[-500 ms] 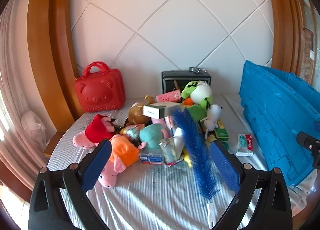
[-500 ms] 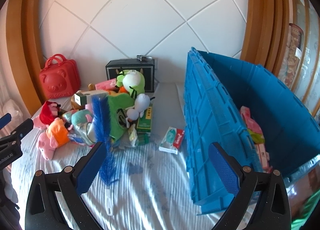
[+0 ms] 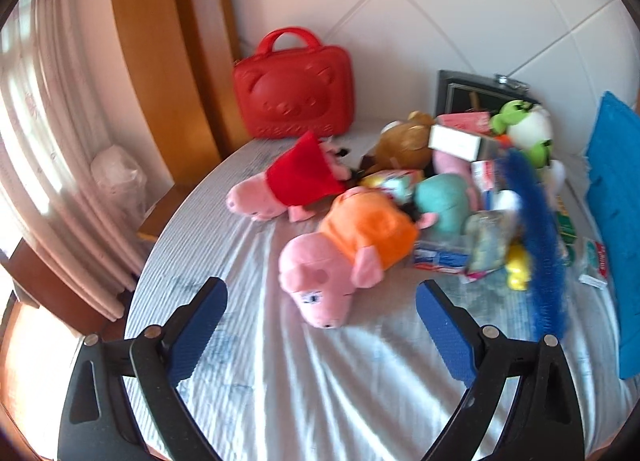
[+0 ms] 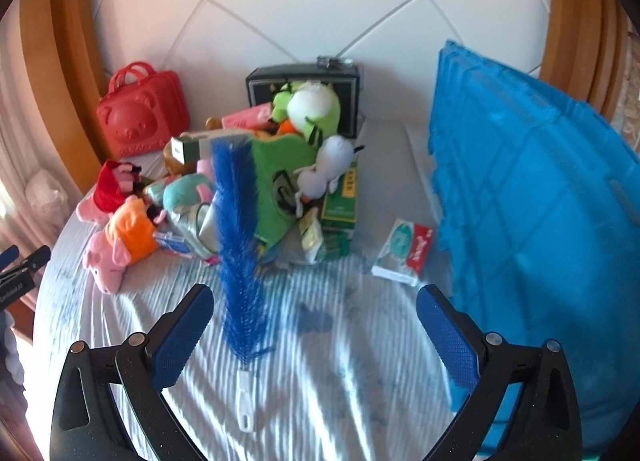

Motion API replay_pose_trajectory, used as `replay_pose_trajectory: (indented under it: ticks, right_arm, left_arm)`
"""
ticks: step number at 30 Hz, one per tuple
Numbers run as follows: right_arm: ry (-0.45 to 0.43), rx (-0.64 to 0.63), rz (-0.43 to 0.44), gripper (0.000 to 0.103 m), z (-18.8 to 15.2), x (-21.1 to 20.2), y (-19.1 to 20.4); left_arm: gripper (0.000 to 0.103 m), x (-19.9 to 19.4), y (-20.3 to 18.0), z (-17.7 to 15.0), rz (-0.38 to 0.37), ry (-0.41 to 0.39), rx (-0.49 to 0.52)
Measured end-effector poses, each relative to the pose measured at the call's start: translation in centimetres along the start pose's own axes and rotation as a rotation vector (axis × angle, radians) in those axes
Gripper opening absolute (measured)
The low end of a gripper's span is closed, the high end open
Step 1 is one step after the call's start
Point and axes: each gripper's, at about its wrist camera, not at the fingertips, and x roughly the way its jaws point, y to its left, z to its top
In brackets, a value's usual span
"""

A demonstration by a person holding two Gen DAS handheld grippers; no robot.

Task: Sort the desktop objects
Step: 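Grasp the clear floss box with the left tool while the right tool grasps the blue brush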

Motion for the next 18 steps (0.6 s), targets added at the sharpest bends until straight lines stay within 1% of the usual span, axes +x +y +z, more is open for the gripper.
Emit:
replay_pose_trajectory:
  ticks: [5, 8, 10, 12, 14, 18]
  right_arm:
    - [0.081, -0.011, -0.010, 0.103, 0.0, 4.4, 2.3]
    - [0.127, 0.001, -0.017, 0.103, -0.2, 6.7, 3.6]
    - [0.148, 0.004, -0.011, 0.103, -0.3, 7.9, 4.3]
    - [0.168, 0.011, -0.017, 0.103, -0.3, 8.9, 4.9]
    - [0.181, 0.022, -0.020, 0.103, -0.1, 10.0, 5.3]
    - [0.209, 0.040, -0.015, 0.103, 0.1, 12.3, 6.1]
  left_arm:
    - [0.097, 4.3, 3.4, -0.3, -0.016, 0.076, -0.021]
    - [0.097, 6.2, 3.8, 0.0, -0.028, 0.105, 0.012]
    - [0.097, 7.2, 3.5, 0.3, -0.054, 0.118, 0.037]
    - [0.097, 7.8, 3.0, 0.9, -0.105, 0.124, 0.054]
    - [0.097, 8.5, 1.6, 1.6, -0.160, 0.122, 0.088]
    - [0.097, 10.1, -3.0, 2.4, -0.266, 0.128, 0.184]
